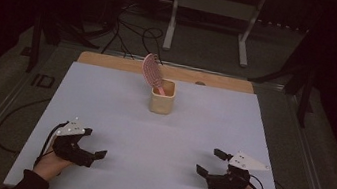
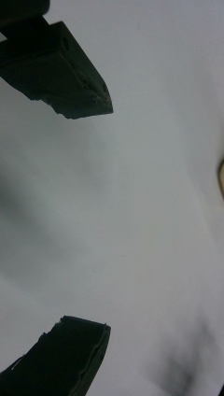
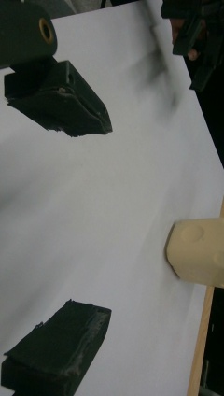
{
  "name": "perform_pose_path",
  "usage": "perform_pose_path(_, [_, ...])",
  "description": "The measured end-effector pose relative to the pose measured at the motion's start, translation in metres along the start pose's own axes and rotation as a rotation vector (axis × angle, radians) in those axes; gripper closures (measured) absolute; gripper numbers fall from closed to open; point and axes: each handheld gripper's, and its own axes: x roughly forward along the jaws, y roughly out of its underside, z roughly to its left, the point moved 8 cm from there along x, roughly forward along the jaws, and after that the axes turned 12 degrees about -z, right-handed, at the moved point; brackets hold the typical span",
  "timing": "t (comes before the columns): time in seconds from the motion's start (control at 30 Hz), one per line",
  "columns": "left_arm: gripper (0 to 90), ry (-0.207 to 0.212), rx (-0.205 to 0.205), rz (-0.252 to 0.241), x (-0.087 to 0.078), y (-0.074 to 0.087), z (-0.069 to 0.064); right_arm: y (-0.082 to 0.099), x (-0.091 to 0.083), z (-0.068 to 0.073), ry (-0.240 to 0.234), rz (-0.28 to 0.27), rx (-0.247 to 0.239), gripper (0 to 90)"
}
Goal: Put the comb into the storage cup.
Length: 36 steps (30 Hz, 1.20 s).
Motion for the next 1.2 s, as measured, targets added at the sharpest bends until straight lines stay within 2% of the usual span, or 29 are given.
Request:
perform_pose_path(0.5, [0.1, 0.004, -0.001, 0.023, -0.017, 0.021, -0.004, 0.0, 0.0, 0.0, 0.003, 0.0, 0.0, 9.8])
perform_pose_path(0.6, [0.2, -0.009, 0.004, 0.038, -0.023, 0.03, -0.006, 0.0, 0.0, -0.001, 0.003, 0.001, 0.003, 9.8])
perform_pose_path(0.83, [0.2, -0.027, 0.007, 0.05, -0.032, 0.033, 0.0, 0.001, 0.0, -0.001, 0.004, 0.003, -0.001, 9.8])
perform_pose_path(0.9, [0.2, -0.019, 0.005, 0.047, -0.033, 0.033, -0.001, 0.001, 0.0, -0.001, 0.005, 0.004, 0.001, 9.8])
perform_pose_path(0.97, [0.2, -0.028, 0.012, 0.045, -0.033, 0.035, -0.003, 0.001, 0.0, -0.001, 0.006, 0.007, 0.001, 9.8])
perform_pose_path(1.13, [0.3, -0.035, -0.016, 0.012, -0.036, 0.032, -0.003, 0.002, 0.001, -0.001, 0.002, 0.009, -0.001, 9.8])
perform_pose_path(1.2, [0.3, -0.035, -0.009, 0.009, -0.036, 0.031, -0.003, 0.003, 0.001, -0.001, 0.003, 0.01, -0.003, 9.8])
